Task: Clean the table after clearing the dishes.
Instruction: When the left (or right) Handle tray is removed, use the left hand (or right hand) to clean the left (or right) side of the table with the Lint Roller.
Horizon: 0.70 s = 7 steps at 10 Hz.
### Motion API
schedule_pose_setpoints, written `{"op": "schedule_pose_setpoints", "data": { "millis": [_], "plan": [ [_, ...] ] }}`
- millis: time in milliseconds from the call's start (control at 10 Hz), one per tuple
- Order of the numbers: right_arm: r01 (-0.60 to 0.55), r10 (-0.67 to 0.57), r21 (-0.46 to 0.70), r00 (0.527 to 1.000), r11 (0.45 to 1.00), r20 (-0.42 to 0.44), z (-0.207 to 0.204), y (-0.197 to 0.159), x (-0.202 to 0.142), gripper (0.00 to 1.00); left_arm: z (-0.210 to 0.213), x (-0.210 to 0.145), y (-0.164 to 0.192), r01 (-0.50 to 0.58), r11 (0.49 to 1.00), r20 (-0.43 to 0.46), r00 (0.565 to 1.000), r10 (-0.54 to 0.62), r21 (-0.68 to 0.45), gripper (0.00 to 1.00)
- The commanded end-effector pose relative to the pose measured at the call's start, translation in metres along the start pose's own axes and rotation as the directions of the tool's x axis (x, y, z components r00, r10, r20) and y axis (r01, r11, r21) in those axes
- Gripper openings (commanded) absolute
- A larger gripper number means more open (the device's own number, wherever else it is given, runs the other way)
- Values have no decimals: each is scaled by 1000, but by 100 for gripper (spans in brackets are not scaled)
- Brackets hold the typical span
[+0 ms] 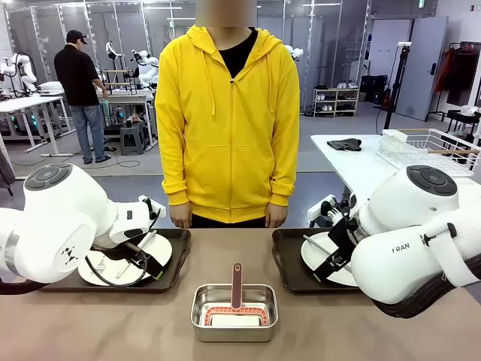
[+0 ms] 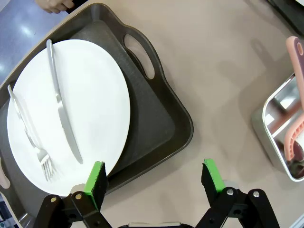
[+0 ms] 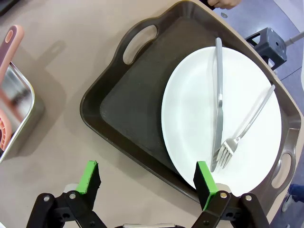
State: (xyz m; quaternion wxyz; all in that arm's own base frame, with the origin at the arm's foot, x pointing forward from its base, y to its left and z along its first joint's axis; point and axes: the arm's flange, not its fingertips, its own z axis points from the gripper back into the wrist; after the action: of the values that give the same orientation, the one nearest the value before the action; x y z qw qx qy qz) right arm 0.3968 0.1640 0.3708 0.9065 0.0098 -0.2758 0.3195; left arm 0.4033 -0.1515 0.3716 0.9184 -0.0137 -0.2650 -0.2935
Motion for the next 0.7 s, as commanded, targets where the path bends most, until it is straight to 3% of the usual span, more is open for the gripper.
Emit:
{"op": "schedule_pose_setpoints", "data": {
  "millis": [0, 200, 300, 500, 600],
  "plan": [
    [1, -1, 1, 1000, 1000, 0, 0, 0, 0, 100, 0, 0, 0, -1, 1000, 0, 1000, 1, 0, 100],
    [-17, 17, 43, 1000, 999, -10, 7, -7, 14, 100, 7, 13, 5, 10, 1000, -3, 1000, -10, -15, 100],
    [-11, 13, 53, 999, 999, -35, 13, -20, 29, 100, 15, 25, 13, -2, 992, -72, 997, -7, -124, 100],
    [21, -10, 213, 999, 977, -51, 32, -44, 55, 100, 29, 42, 38, -47, 960, -104, 994, 19, -278, 100],
    [81, -59, 329, 995, 941, -75, 39, -53, 68, 100, 37, 47, 52, -67, 942, -121, 992, 28, -329, 100]
  ]
}}
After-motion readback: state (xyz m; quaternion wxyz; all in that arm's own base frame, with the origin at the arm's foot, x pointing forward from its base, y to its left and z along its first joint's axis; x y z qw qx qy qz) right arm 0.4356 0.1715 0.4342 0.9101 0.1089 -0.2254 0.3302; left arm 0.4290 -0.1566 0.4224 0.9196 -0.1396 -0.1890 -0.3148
